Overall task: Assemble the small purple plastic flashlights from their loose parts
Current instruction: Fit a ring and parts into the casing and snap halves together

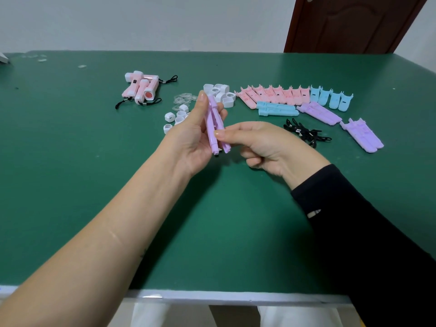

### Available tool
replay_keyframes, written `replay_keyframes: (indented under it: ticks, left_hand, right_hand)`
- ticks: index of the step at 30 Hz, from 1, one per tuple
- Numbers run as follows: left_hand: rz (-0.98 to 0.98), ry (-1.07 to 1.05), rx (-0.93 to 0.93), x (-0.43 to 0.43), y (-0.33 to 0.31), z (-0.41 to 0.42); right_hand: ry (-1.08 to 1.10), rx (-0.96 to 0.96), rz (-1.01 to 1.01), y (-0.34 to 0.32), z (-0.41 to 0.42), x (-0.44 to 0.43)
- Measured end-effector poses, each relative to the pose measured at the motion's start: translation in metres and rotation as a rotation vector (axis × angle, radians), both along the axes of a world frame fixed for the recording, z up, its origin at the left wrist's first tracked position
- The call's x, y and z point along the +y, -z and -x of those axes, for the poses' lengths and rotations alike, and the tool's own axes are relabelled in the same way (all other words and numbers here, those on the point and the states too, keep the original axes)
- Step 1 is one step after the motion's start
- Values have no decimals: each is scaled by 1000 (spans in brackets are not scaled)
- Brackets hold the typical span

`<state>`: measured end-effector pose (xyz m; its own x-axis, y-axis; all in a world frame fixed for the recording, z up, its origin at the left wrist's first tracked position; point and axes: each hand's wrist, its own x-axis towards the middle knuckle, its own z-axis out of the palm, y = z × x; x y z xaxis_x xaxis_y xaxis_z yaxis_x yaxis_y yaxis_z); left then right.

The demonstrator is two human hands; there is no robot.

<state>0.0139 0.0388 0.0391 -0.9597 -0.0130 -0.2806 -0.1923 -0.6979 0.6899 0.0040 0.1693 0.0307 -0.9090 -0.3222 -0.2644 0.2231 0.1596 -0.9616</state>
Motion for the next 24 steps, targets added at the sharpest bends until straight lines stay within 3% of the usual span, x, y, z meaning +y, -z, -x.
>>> replay_keyframes:
  ticks: [14,24]
  left_hand:
    - [115,16,36,7,4,2]
    - [42,55,15,5,3,5]
  right_hand:
    - [-8,-1,-10,1,1,0]
    - [34,120,-140,-1,-2,-5]
